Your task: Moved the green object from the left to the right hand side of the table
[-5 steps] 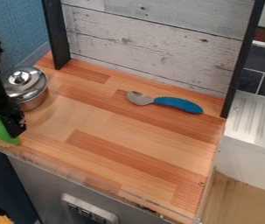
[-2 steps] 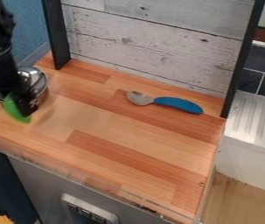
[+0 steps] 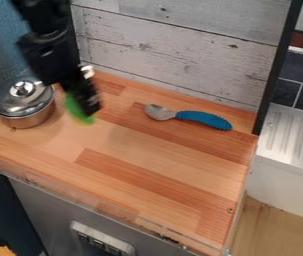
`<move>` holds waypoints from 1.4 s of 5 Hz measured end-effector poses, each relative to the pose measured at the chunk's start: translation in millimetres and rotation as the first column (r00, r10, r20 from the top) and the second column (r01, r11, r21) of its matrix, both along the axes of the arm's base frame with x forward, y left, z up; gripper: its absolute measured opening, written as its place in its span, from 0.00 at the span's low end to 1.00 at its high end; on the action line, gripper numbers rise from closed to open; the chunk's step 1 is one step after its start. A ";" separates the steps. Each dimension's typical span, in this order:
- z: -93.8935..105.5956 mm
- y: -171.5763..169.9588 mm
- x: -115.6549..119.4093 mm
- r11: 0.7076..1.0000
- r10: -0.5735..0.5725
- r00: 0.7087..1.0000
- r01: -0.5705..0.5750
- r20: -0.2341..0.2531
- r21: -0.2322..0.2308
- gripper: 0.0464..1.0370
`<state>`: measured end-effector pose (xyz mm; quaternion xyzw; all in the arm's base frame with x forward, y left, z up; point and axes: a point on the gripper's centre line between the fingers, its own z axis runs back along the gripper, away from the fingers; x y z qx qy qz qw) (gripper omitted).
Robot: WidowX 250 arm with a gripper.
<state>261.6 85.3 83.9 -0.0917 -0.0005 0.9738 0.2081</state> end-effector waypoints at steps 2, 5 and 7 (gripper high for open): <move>-6.3 -81.1 39.9 0.971 -0.234 0.972 0.234 -0.012 -0.043 0.66; -54.4 -132.7 61.9 0.913 -0.407 0.907 0.405 -0.103 -0.040 0.66; -67.0 -134.1 62.9 0.906 -0.421 0.899 0.422 -0.123 -0.019 0.72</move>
